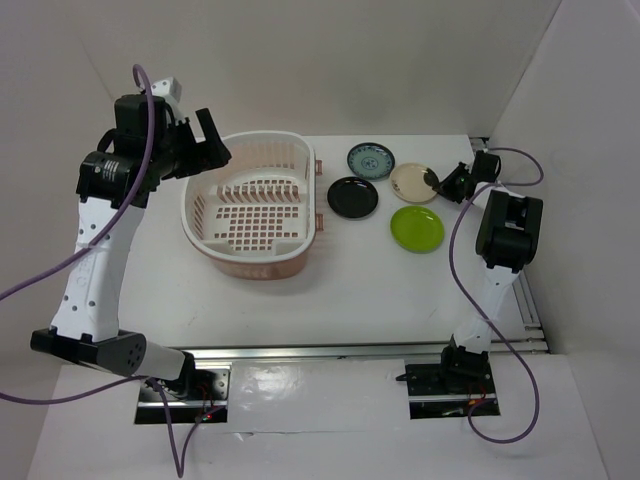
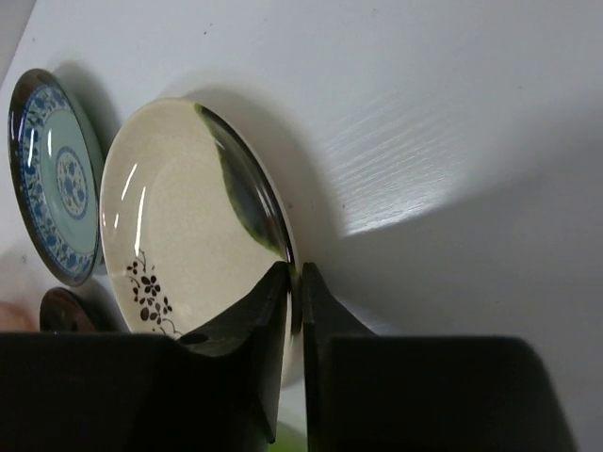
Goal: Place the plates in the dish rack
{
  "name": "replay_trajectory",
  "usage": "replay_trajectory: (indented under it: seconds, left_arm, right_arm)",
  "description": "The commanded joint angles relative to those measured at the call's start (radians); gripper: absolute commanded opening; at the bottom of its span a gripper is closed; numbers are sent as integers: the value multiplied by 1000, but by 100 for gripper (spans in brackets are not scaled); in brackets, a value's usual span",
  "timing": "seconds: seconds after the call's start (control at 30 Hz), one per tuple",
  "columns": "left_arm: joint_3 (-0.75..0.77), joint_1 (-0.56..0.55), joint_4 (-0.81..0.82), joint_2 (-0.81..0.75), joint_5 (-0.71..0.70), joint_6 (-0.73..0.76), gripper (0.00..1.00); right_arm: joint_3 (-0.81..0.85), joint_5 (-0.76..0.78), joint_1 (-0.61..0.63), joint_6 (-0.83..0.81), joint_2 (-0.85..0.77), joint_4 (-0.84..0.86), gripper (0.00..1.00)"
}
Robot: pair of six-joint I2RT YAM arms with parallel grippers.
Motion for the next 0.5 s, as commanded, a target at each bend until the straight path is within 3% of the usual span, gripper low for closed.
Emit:
replay_trajectory:
  seconds: [0.0,0.07,0.27,0.47]
  left_arm:
    - [28,-3,28,3,22,23,100]
    - [28,-3,28,3,22,23,100]
    - [28,-3,28,3,22,23,100]
    - [28,-3,28,-6,22,23,100]
  right_arm:
    - [7,86,8,-15,54,-115,13]
    - [19,97,8,-6,54,-138,0]
    - [53,158,8,-6,66,-202,0]
    - [76,276,8,37,-56,-249,0]
